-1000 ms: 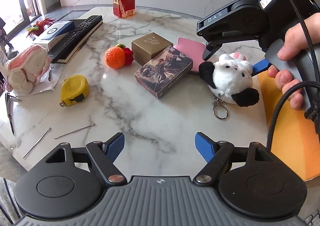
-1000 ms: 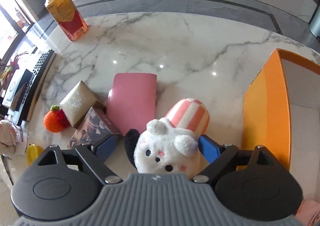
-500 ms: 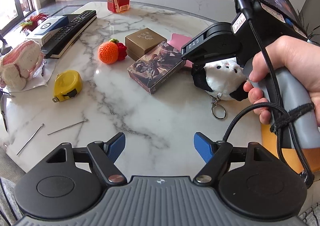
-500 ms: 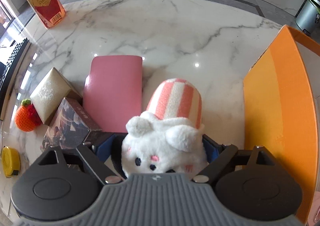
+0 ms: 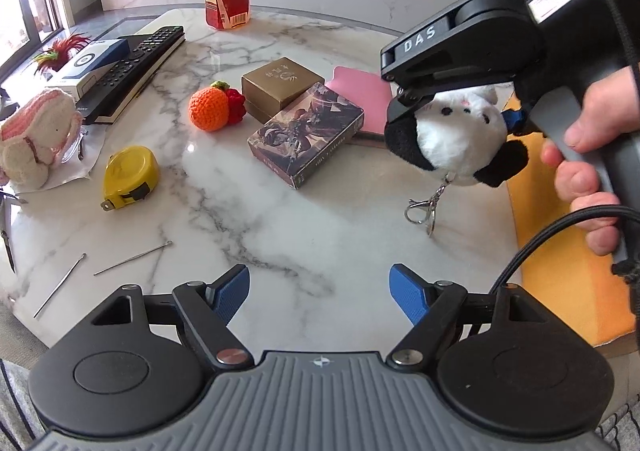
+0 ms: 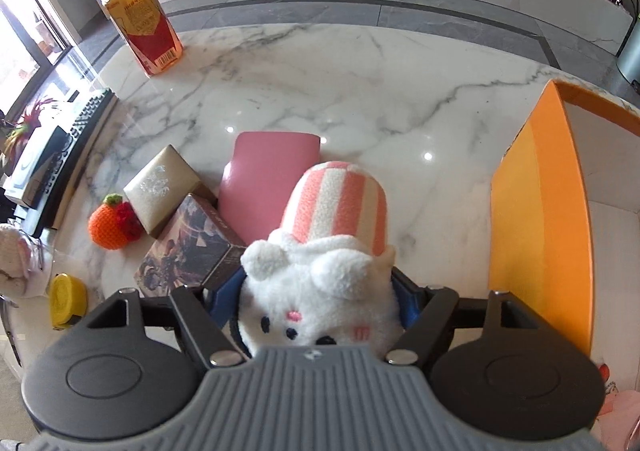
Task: Organize objects
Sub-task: 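Lift the panda plush with right gripper while left grasps the illustrated card box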
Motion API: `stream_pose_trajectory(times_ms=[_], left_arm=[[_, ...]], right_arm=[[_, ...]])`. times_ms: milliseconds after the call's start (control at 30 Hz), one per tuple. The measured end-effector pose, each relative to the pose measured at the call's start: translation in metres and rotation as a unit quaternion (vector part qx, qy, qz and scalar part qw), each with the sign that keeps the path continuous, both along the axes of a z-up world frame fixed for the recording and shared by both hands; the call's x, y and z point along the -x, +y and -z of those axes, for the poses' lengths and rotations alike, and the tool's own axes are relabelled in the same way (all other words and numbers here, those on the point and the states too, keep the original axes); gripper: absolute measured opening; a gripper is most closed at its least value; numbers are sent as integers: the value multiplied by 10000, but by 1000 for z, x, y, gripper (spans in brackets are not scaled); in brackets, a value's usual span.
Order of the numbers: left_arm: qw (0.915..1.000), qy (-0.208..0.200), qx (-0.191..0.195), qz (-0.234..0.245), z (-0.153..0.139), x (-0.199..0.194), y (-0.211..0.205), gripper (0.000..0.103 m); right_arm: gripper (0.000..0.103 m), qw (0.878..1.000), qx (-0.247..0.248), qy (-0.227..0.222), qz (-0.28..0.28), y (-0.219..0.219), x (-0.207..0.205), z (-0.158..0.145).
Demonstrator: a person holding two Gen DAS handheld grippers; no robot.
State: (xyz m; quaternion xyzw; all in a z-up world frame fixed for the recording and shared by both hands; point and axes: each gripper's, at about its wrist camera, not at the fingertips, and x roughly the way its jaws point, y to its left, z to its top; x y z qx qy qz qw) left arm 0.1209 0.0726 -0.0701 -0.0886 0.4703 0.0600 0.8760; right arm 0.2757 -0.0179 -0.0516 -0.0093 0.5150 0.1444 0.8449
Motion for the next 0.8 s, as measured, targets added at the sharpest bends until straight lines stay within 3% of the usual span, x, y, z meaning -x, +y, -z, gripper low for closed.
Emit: stream_pose_trajectory(times_ms=[233, 300, 400, 533, 700, 800], left_arm=[[9991, -198, -305, -213, -12, 9, 10, 94], [9993, -126, -274, -198, -17, 6, 19, 94], [9996, -77, -246, -116, -24, -7, 29, 94], [9959, -131, -716, 537, -24, -35, 26, 94], [9729, -157, -1908, 1295, -5, -67, 1, 94], [9689, 2, -1914, 1570, 10, -84, -4, 94]], right_arm=[[77, 9931, -1101, -379, 129, -45, 35, -37], [77, 9915, -1184, -531, -25, -50, 48, -44], [77, 9913, -1050, -655, -441, -48, 65, -47], [77, 9900, -795, -628, -983, -42, 70, -43], [77, 9879, -488, -425, -1408, -37, 61, -29], [77, 9873, -173, -458, -1513, -35, 56, -24]])
